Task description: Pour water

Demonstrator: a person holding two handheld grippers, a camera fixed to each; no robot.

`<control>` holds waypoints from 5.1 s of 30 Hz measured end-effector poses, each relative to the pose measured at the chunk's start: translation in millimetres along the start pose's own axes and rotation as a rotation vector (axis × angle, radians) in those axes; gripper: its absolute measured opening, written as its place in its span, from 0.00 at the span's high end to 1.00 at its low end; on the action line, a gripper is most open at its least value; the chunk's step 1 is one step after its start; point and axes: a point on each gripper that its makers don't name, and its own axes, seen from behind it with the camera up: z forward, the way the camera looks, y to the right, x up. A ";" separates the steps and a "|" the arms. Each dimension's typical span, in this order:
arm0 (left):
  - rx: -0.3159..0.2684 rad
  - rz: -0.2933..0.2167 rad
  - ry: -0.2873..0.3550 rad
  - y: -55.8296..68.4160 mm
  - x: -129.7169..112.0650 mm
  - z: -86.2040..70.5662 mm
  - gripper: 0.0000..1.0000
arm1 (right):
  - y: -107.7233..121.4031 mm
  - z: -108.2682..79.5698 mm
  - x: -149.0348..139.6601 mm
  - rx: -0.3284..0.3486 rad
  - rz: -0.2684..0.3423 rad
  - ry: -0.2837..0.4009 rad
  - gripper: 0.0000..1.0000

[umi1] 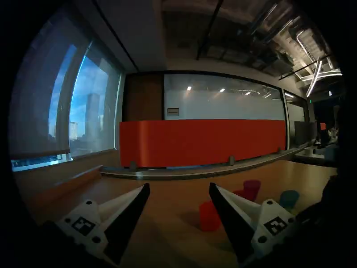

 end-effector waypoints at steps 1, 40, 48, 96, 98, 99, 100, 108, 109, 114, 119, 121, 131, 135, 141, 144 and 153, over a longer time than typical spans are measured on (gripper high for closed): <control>0.005 0.002 0.002 -1.3 -1.9 -0.5 0.02 | 2.0 -0.5 1.9 -0.006 0.006 0.004 0.00; 0.066 -0.013 0.004 -21.0 -49.8 -8.4 0.02 | 8.7 -10.4 3.9 -0.066 -0.027 -0.014 0.00; 0.069 -0.013 -0.009 -21.7 -55.6 -5.4 0.01 | 9.5 -9.3 2.3 -0.065 -0.025 -0.015 0.00; 0.061 -0.023 -0.053 -20.1 -69.9 0.5 0.02 | 10.6 -6.1 -7.4 -0.034 -0.066 0.071 0.00; 0.061 -0.023 -0.053 -20.2 -69.8 0.5 0.02 | 7.0 -4.6 -11.3 -0.026 -0.073 0.079 0.00; 0.061 -0.022 -0.053 -20.2 -69.8 0.5 0.02 | 4.9 -3.7 -13.5 -0.021 -0.077 0.083 0.00; 0.061 -0.022 -0.053 -20.2 -69.7 0.5 0.02 | 2.6 -3.1 -15.0 -0.014 -0.080 0.088 0.00; 0.061 -0.022 -0.053 -20.2 -69.6 -0.3 0.02 | -10.5 4.7 -25.6 0.041 -0.057 0.110 0.00; 0.061 -0.022 -0.053 -20.2 -69.6 -0.3 0.02 | -10.5 6.1 -26.6 0.042 -0.048 0.108 0.00; 0.061 -0.022 -0.053 -20.0 -69.8 -0.2 0.02 | -11.5 12.4 -29.4 0.048 -0.016 0.109 0.00; 0.061 -0.022 -0.053 -19.7 -69.5 0.0 0.01 | -8.5 15.3 -32.7 0.054 -0.024 0.116 0.00; 0.061 -0.022 -0.053 -19.9 -69.6 0.1 0.02 | -7.2 16.1 -36.8 0.057 -0.028 0.111 0.00; 0.062 -0.022 -0.053 -20.3 -70.0 -0.4 0.01 | -0.2 20.7 -53.7 0.058 -0.021 0.087 0.00; 0.061 -0.022 -0.053 -20.4 -70.3 -0.1 0.02 | 2.4 22.6 -54.8 0.045 -0.024 0.085 0.00; 0.062 -0.022 -0.053 -20.2 -70.2 -0.3 0.02 | 0.5 24.7 -59.4 0.042 -0.032 0.076 0.00; 0.062 -0.022 -0.053 -20.2 -70.0 -0.2 0.02 | 0.4 25.6 -61.5 0.040 -0.034 0.072 0.00; 0.062 -0.022 -0.053 -20.1 -69.8 -0.2 0.02 | 1.1 24.9 -61.5 0.038 -0.024 0.072 0.00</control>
